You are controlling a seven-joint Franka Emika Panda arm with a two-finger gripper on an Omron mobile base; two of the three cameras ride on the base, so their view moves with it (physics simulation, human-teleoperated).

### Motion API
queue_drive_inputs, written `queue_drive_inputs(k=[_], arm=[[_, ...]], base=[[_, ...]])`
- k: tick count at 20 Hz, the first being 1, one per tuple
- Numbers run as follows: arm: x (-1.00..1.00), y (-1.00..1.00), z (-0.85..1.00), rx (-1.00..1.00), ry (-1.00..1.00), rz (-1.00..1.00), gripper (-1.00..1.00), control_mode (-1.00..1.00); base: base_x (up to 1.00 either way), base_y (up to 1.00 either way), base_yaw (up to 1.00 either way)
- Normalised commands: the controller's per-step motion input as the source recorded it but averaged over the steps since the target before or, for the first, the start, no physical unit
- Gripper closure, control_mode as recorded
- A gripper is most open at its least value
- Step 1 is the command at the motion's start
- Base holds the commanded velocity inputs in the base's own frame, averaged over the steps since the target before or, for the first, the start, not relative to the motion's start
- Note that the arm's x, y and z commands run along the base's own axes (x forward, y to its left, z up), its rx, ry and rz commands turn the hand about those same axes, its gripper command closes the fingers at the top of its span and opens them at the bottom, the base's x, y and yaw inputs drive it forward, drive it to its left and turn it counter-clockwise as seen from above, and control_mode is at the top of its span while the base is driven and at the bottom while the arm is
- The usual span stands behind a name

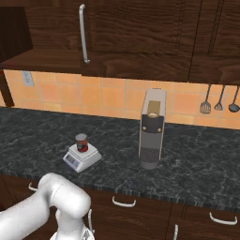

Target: Pick the canned food and place it on the digital scale for weighing, and close the cabinet.

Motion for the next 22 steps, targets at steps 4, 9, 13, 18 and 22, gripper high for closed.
queue_drive_inputs(k=[4,9,13,18,22], arm=[[0.34,-1.00,0.09,0.05,0.56,0.00,-1.00,-1.00],[0.12,-0.93,-0.06,0.00,0.49,0.00,-1.00,-1.00],[0.36,-1.00,-0.46,0.00,0.52,0.00,-1.00,-1.00],[0.34,-1.00,-0.48,0.03,0.22,0.07,-1.00,-1.00],[0.75,-1.00,-0.45,0.13,-0.10,0.15,-1.00,-1.00]], base=[[0.00,0.00,0.00],[0.00,0.00,0.00],[0.00,0.00,0.00],[0.00,0.00,0.00],[0.00,0.00,0.00]])
